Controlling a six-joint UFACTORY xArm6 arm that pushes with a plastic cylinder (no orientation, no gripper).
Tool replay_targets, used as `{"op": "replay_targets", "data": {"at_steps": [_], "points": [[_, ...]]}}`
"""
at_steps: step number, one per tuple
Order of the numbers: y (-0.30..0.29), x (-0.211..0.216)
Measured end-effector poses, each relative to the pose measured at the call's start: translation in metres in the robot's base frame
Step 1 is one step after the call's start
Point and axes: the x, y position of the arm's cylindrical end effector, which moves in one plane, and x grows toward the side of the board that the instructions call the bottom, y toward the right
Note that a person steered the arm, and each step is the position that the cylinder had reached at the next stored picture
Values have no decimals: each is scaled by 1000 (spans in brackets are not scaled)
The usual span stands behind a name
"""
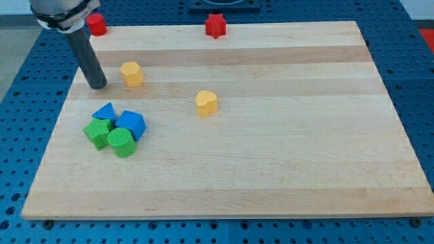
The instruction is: Slide the yellow hexagon diagonally to red circle
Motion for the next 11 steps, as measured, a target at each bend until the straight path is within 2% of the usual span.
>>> {"op": "replay_targets", "data": {"at_steps": [2, 5, 9, 11], "points": [[23, 0], [37, -44], [87, -55], [85, -61]]}}
